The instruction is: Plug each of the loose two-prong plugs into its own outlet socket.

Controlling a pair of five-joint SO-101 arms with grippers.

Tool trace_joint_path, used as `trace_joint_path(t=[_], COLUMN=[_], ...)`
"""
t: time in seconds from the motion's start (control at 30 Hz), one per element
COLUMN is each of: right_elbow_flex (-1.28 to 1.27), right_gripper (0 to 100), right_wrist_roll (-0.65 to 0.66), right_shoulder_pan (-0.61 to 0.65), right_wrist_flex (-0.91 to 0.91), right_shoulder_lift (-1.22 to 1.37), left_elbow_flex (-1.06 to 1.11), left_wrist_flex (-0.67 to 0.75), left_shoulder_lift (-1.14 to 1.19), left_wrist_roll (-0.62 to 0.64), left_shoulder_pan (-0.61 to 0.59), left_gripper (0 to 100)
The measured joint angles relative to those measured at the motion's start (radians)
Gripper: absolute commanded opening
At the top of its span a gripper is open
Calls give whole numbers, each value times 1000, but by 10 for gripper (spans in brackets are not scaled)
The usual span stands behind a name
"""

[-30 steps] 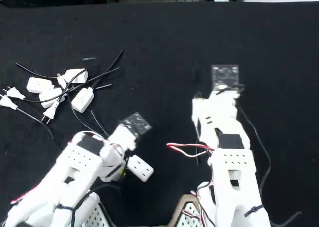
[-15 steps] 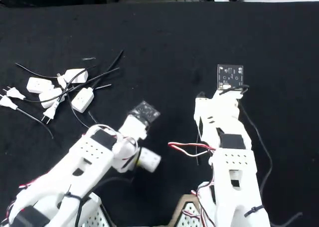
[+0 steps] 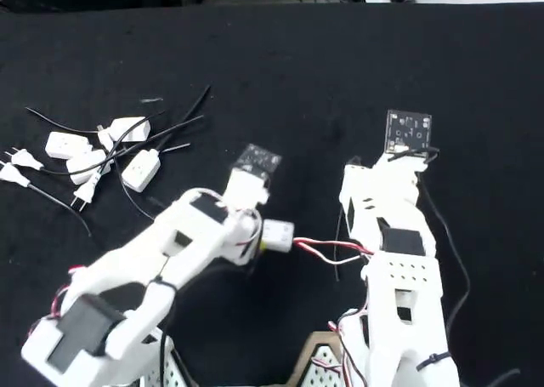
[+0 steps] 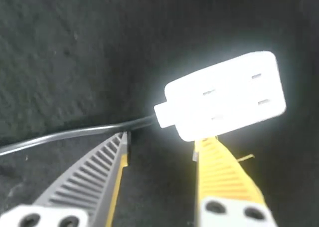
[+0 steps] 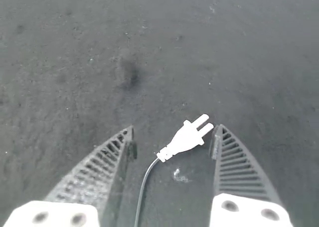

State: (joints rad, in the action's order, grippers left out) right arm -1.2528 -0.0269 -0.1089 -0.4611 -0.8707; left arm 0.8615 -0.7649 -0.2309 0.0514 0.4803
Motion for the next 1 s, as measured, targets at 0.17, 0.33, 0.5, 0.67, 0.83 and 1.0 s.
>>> trace_joint_path(t=[0.17, 0.33, 0.5, 0.67, 0.83, 1.0], right_elbow_flex=[0, 0, 0, 0, 0, 0], right_gripper=[240, 240, 240, 240, 240, 240], right_wrist_roll=[-5, -5, -5, -5, -5, -5], right_shoulder_pan=[2, 2, 2, 2, 2, 2], right_wrist_flex=[0, 0, 3, 3, 3, 3], right_shoulder_lift=[0, 0, 0, 0, 0, 0], left_elbow_flex=[-103, -180, -215, -149, -100, -100], left_wrist_flex=[-12, -176, -261, -124, -34, 2], left_shoulder_lift=[61, 12, -86, -49, 31, 57], left_wrist_roll=[51, -74, -141, -146, -115, -44], left_shoulder_pan=[5, -23, -207, -428, -471, -477], left_gripper=[219, 218, 218, 216, 216, 216])
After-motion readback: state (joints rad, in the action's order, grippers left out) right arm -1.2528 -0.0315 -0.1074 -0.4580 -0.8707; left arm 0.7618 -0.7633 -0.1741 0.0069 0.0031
